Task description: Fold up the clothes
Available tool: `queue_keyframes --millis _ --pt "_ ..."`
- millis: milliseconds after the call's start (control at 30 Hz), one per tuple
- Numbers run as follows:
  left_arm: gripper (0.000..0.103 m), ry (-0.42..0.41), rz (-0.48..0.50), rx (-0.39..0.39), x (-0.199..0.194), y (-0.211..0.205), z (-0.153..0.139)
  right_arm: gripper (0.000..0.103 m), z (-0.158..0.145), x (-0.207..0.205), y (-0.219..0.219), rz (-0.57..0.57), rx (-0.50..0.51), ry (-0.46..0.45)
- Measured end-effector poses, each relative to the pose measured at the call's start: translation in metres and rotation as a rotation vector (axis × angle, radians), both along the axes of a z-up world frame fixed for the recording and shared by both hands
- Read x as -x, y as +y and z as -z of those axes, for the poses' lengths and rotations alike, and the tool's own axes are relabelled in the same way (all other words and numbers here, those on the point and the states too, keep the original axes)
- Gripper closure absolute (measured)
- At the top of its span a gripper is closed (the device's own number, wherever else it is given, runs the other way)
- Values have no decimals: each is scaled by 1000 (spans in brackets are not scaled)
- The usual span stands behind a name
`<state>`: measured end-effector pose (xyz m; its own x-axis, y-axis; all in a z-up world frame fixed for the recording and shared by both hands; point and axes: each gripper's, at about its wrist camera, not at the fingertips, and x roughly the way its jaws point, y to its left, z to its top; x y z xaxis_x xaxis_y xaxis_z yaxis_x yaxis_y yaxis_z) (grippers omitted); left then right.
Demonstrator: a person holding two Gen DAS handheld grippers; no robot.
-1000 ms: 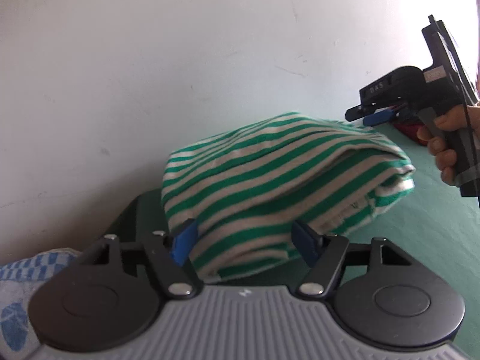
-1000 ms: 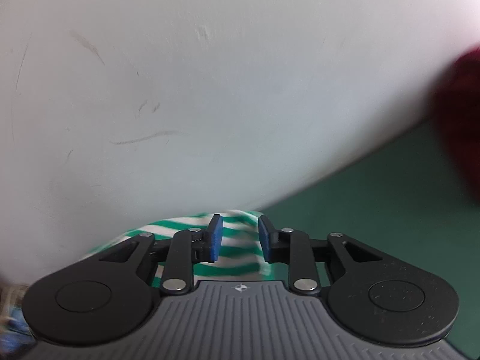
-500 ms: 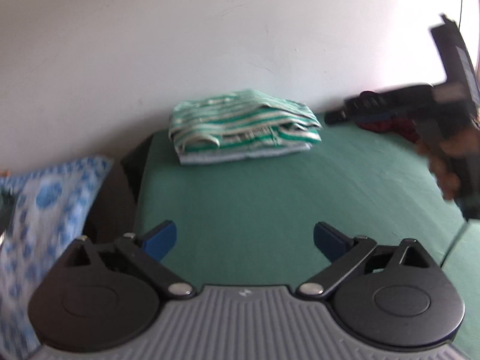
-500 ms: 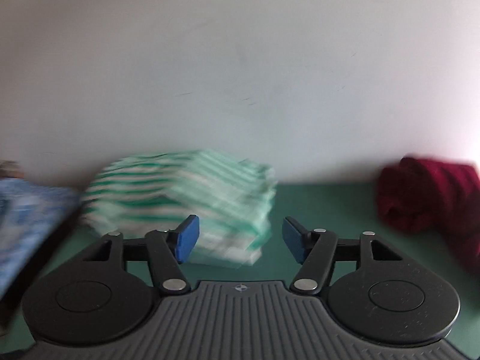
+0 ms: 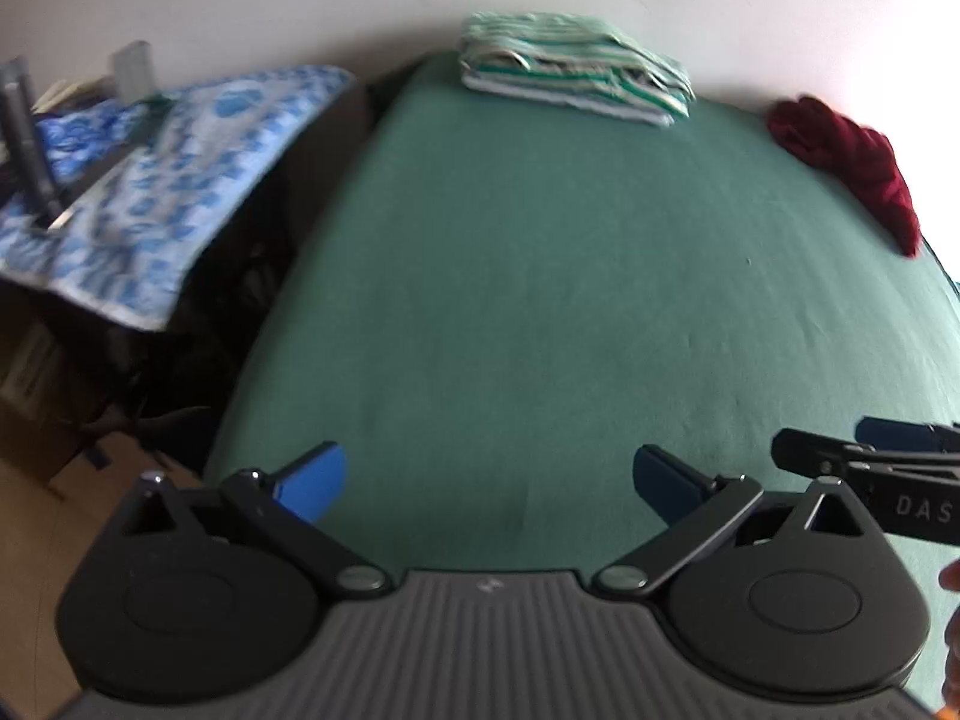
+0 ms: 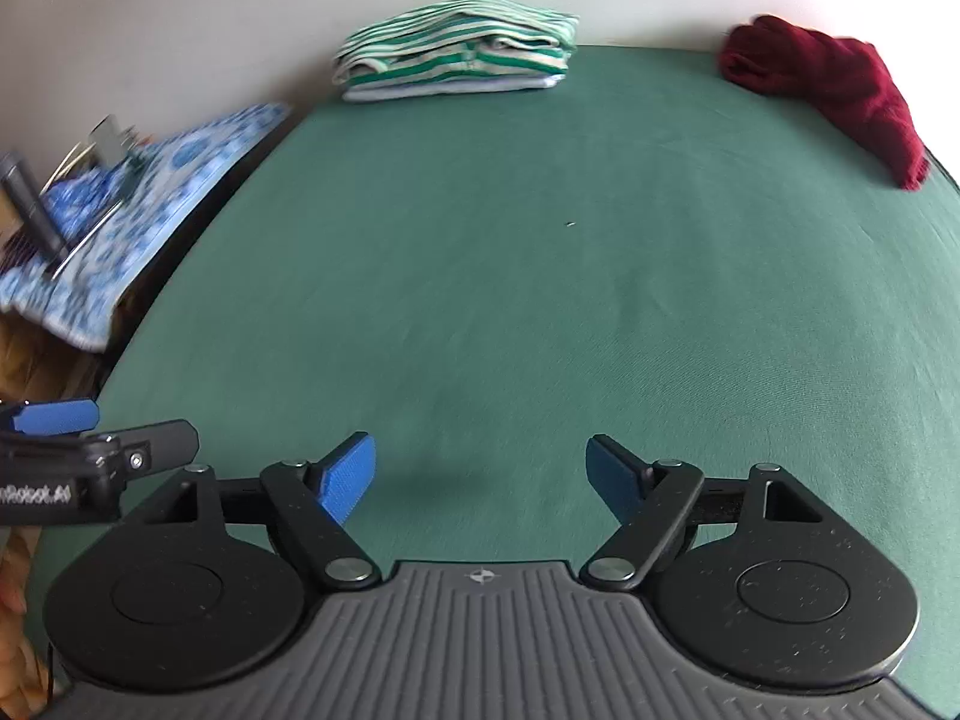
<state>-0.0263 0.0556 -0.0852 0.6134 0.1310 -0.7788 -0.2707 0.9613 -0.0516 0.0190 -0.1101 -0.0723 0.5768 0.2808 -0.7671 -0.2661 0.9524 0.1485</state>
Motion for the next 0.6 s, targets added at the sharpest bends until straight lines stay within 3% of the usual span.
queue_keyframes --millis 133,233,300,433,533,600 --pt "1 -21 -49 -101 11 -18 -19 17 -19 20 -10 10 -84 -58" --pt "1 -28 -89 -97 12 -28 -32 6 -29 35 -17 34 -97 -126" --pt "1 -21 -119 -84 11 -32 -41 6 -35 39 -18 66 -73 -128" --pt "1 -44 -102 -140 13 -44 -54 7 -47 34 -17 49 -23 3" --pt "1 -54 -62 -147 13 -45 -59 7 -53 40 -3 51 114 -67" --pt "1 -58 -33 -143 12 -41 -63 7 -58 42 7 67 144 -93"
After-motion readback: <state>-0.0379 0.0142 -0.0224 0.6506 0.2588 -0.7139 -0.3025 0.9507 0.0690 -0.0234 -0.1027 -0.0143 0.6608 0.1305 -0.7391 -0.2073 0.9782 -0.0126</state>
